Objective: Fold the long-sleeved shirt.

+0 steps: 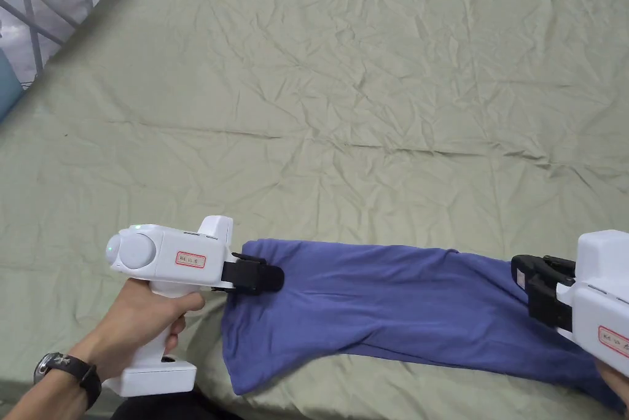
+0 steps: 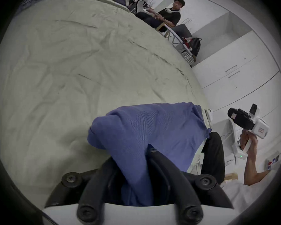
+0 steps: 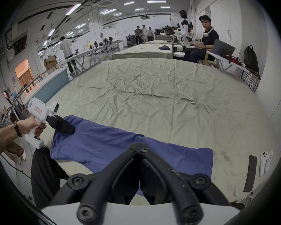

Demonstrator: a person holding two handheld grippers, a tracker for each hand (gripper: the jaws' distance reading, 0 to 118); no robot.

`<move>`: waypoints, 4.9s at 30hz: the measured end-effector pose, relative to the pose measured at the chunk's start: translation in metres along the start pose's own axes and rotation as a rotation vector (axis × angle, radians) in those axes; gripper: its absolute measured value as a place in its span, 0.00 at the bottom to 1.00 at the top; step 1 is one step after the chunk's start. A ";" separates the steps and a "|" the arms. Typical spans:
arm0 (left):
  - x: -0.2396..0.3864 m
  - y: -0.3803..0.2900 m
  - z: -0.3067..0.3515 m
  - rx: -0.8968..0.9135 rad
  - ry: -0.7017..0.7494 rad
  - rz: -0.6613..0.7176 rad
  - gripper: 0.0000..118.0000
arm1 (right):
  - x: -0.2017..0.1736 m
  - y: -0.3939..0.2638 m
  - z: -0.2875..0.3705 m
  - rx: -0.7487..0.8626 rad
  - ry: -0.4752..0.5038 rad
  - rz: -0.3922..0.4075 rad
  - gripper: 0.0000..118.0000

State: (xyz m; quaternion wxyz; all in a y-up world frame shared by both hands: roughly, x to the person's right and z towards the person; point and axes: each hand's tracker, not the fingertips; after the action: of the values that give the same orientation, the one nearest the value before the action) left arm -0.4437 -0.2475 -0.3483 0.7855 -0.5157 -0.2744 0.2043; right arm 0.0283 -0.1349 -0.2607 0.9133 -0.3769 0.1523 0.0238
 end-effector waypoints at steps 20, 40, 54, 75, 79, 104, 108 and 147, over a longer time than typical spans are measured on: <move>0.050 0.030 0.057 -0.056 0.351 0.031 0.10 | 0.057 -0.026 0.025 0.079 0.001 -0.139 0.01; 0.231 0.072 -0.154 -0.246 0.047 -0.015 0.10 | 0.145 -0.087 0.068 0.151 -0.081 -0.383 0.01; 0.258 0.065 -0.229 -0.291 0.087 -0.001 0.38 | 0.159 -0.099 0.071 0.139 -0.120 -0.422 0.01; 0.314 0.042 -0.145 0.126 -0.010 -0.233 0.07 | 0.155 -0.095 0.082 0.134 -0.140 -0.402 0.01; 0.300 0.016 -0.130 0.129 0.111 -0.364 0.01 | 0.148 -0.093 0.081 0.134 -0.133 -0.400 0.01; 0.343 -0.005 -0.307 -0.147 0.165 -0.528 0.01 | 0.159 -0.100 0.079 0.089 -0.159 -0.403 0.01; 0.349 -0.005 -0.288 -0.118 0.102 -0.527 0.01 | 0.159 -0.098 0.084 0.090 -0.172 -0.394 0.01; 0.186 -0.069 -0.005 0.329 0.391 -0.088 0.01 | 0.041 0.025 -0.018 -0.259 0.031 0.072 0.01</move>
State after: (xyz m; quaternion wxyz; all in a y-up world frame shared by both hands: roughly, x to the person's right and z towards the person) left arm -0.2953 -0.1655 -0.2454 0.9050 -0.3984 -0.1029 0.1082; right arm 0.0583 -0.1326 -0.3021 0.8531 -0.4862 0.1756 0.0701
